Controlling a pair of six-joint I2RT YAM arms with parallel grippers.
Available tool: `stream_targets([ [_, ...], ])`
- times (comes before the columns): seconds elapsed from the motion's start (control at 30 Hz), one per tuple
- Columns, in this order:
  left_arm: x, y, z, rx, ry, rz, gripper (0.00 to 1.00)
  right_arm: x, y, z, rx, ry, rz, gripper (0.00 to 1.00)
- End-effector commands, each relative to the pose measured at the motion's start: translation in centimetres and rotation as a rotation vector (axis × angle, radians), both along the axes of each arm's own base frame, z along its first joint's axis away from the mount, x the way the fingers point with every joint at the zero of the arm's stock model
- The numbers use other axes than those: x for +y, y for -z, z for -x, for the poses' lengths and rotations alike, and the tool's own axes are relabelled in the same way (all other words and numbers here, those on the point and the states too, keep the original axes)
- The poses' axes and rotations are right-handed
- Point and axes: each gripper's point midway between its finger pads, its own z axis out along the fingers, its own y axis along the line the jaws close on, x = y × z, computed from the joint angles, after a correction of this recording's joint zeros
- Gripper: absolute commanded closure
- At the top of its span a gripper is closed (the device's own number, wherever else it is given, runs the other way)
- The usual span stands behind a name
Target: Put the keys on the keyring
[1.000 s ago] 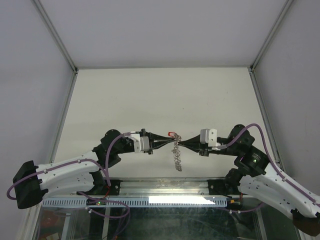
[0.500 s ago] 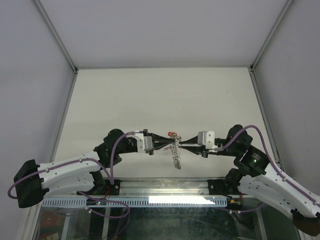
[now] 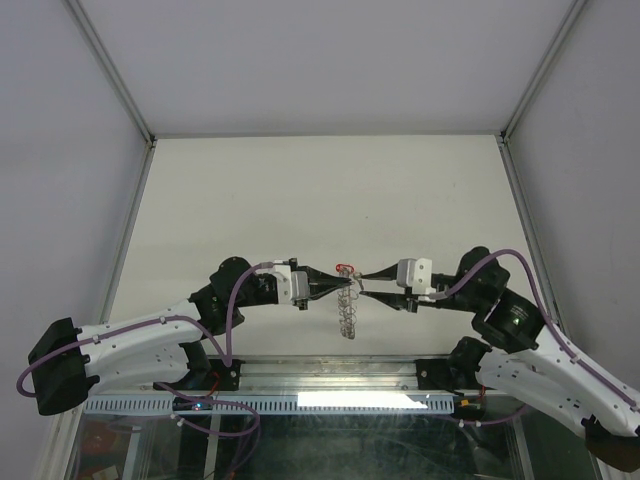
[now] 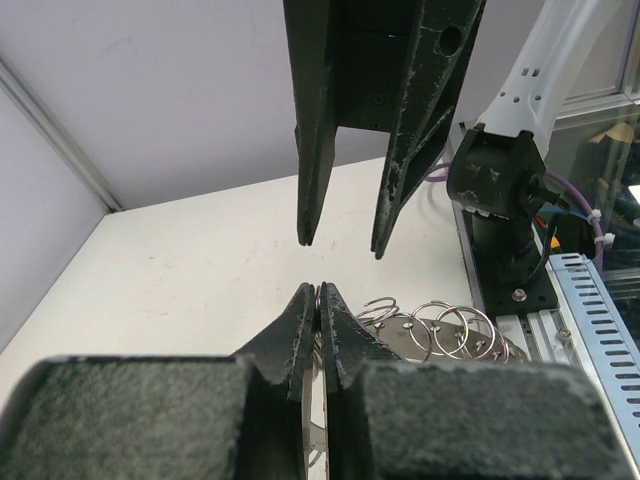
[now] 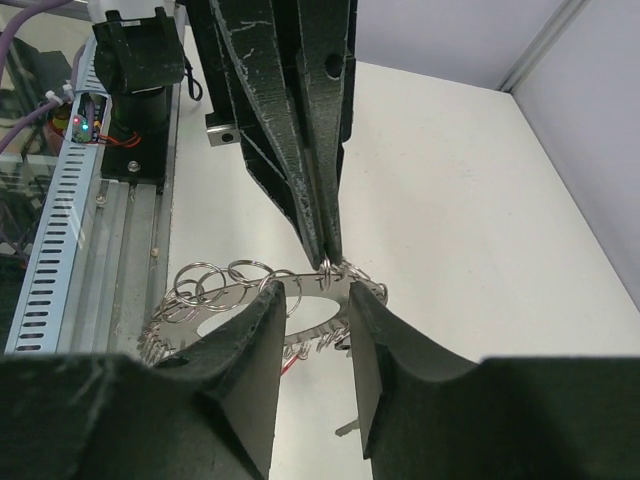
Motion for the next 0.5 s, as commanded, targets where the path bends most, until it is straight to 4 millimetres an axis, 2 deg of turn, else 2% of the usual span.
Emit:
stream_targets([
  [0.0, 0.1, -4.3, 0.1, -0.058, -0.002, 0.100, 1.00, 0.2, -2.1, -0.8, 0.004, 0.041, -0.038, 0.66],
  [0.2, 0.0, -4.4, 0.2, -0.061, 0.006, 0.100, 1.00, 1.2, -1.2, -0.7, 0.047, 0.007, -0.018, 0.66],
  [0.47, -0.1, -4.2, 0.4, -0.064, 0.021, 0.096, 1.00, 1.5, -1.0, -1.0, 0.050, 0.004, -0.022, 0.68],
])
